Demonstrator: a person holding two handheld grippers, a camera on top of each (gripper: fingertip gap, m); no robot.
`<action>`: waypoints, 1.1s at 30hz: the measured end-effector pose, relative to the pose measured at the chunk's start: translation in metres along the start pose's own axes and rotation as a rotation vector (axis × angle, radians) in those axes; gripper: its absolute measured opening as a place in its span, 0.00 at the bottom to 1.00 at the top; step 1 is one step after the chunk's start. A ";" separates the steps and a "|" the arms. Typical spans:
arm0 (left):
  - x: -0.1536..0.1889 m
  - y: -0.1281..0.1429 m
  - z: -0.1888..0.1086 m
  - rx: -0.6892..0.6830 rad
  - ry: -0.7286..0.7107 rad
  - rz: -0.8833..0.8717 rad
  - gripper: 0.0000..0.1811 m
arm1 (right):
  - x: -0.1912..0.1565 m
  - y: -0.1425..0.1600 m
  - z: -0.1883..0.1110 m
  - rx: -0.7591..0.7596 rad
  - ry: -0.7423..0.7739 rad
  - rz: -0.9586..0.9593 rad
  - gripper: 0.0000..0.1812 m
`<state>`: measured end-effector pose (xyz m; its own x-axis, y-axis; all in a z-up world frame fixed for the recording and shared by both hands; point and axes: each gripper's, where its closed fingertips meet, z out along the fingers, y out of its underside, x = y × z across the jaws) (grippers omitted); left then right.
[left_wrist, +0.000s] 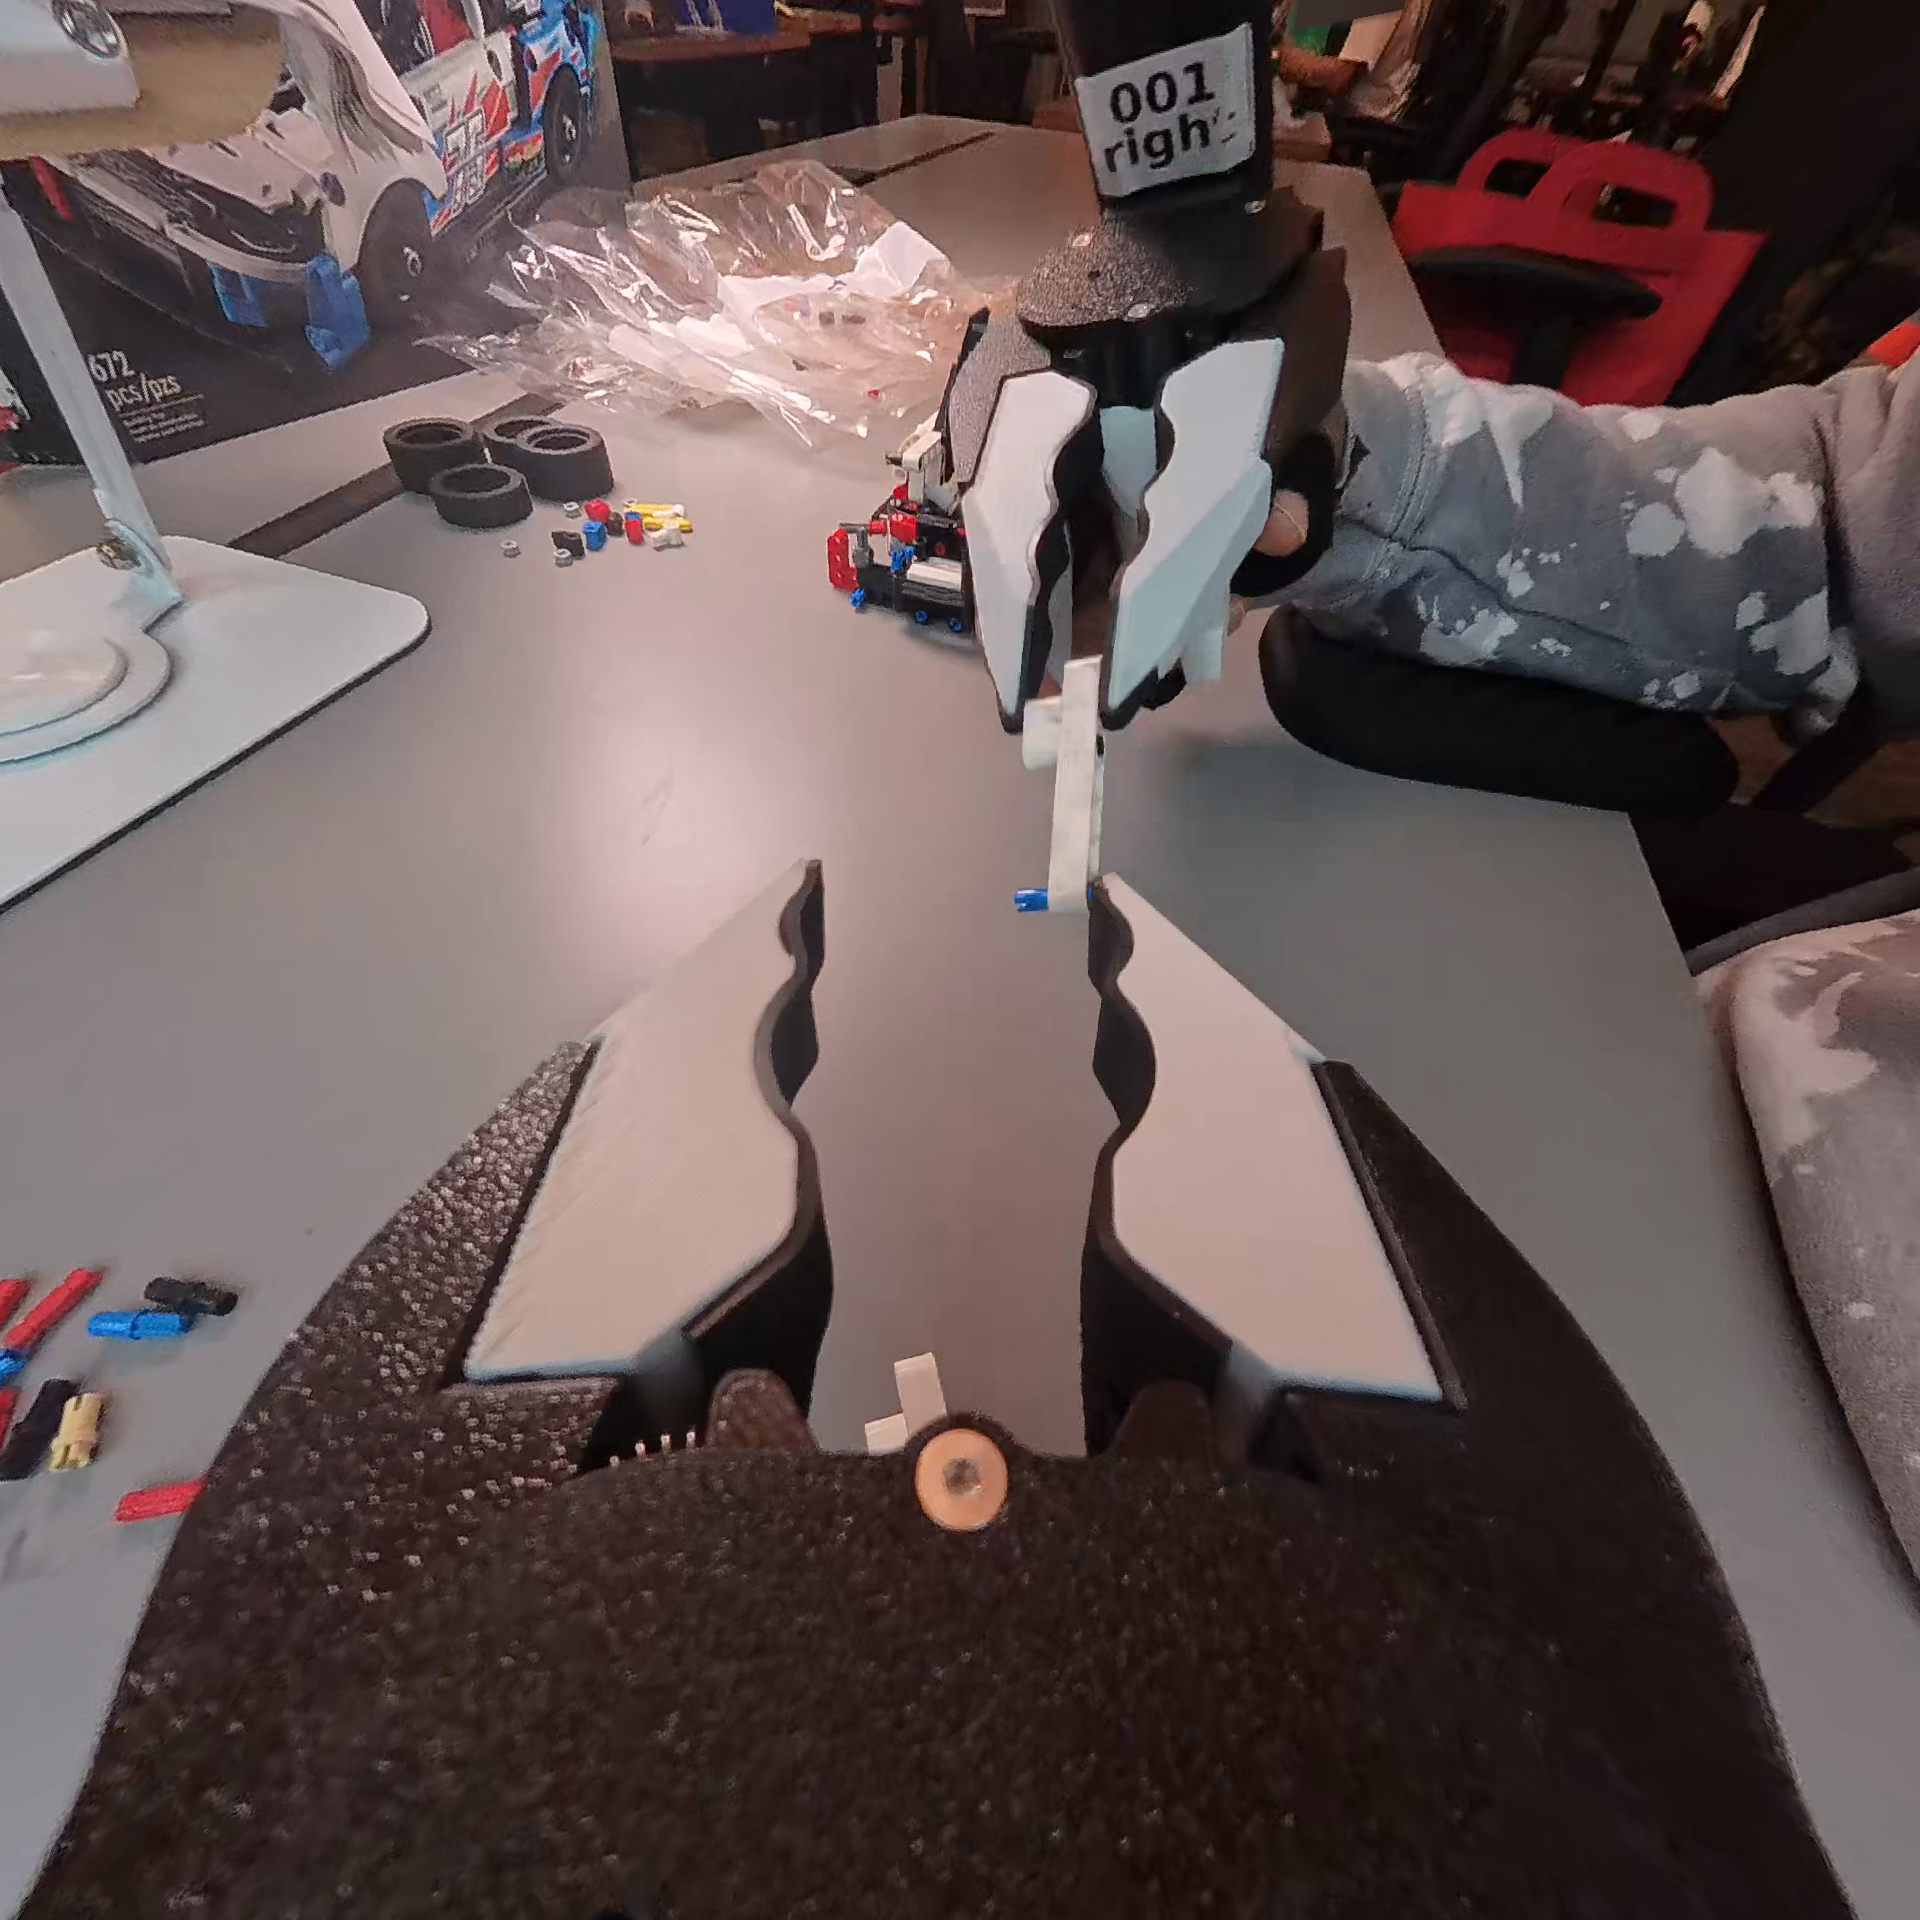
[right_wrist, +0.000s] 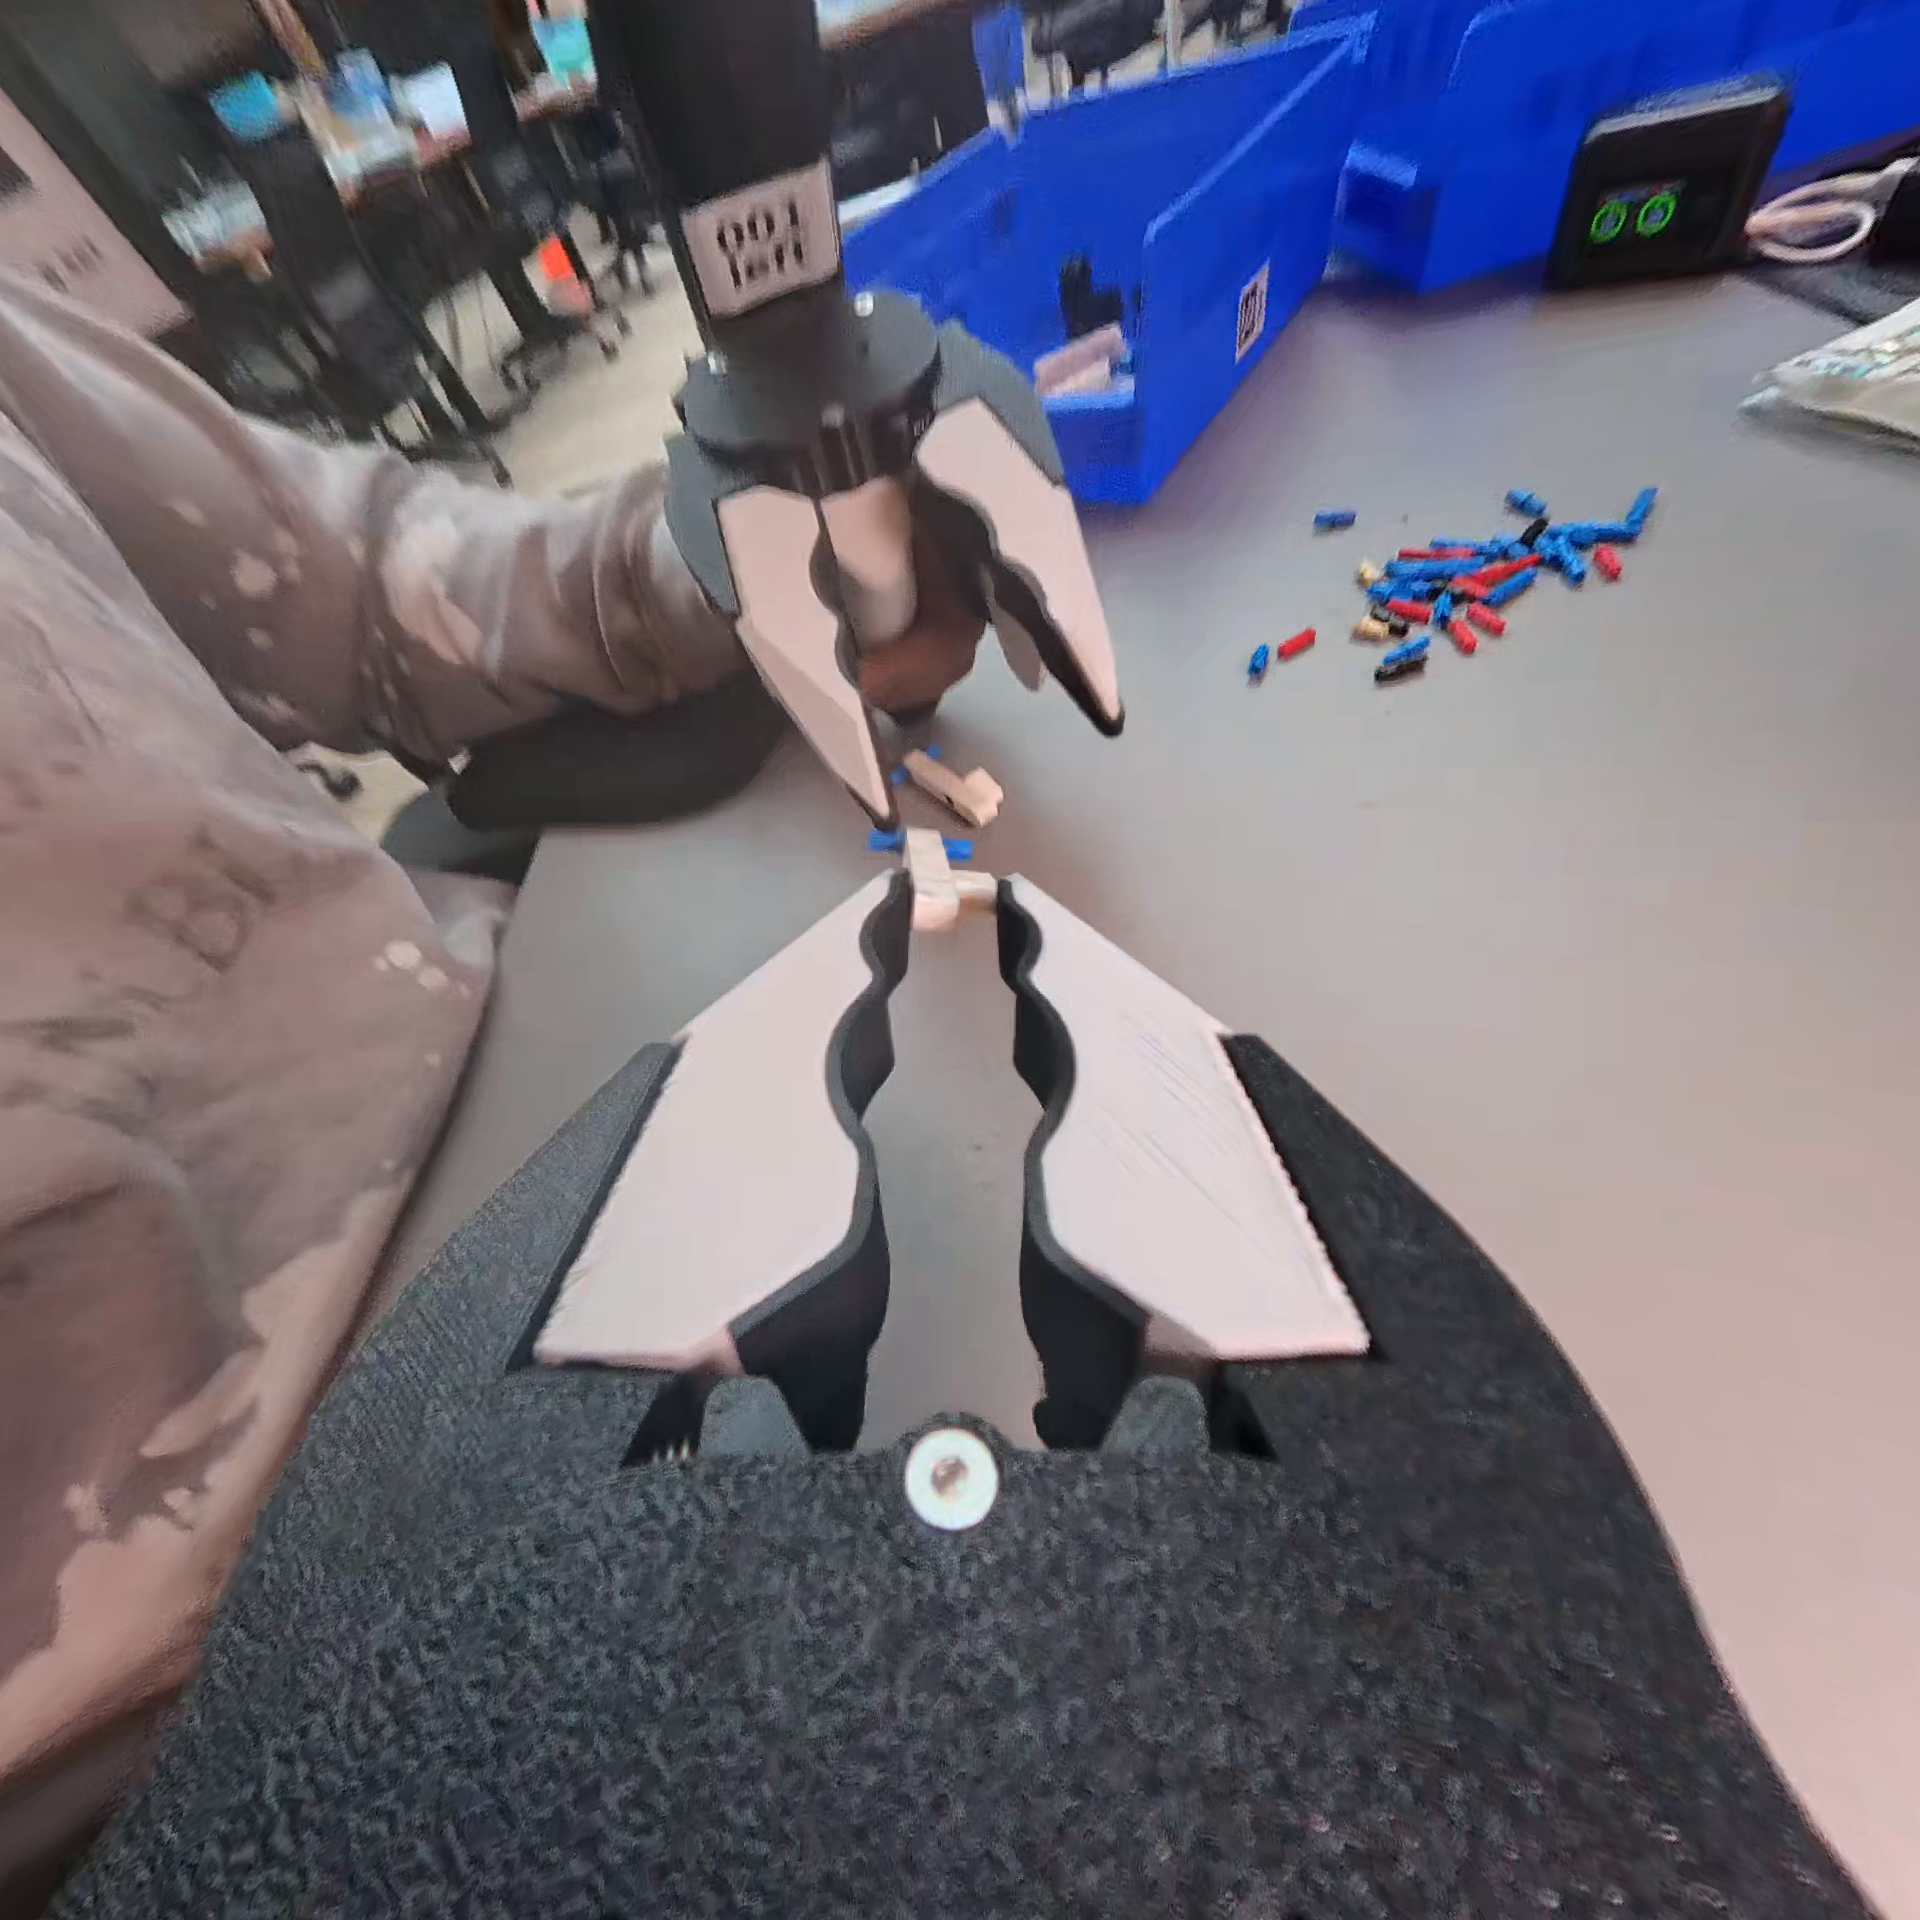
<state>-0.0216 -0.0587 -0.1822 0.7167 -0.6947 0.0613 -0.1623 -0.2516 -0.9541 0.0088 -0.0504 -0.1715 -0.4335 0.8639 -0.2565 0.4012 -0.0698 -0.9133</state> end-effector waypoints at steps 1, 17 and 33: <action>0.001 -0.003 -0.001 0.017 0.007 -0.007 0.27 | -0.001 -0.007 -0.003 0.043 -0.019 0.028 0.08; 0.011 -0.038 0.000 0.169 -0.036 0.094 0.26 | 0.002 -0.057 -0.016 0.435 -0.191 0.389 0.08; -0.007 -0.074 0.022 0.177 0.044 0.006 0.04 | 0.016 -0.064 -0.024 0.562 -0.247 0.551 0.08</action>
<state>0.0000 -0.0203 -0.1188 0.6847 -0.7259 0.0646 -0.0420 -0.1278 -0.9909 -0.0040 -0.0199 -0.1097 -0.4839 0.5028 -0.7163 0.1729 -0.7474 -0.6415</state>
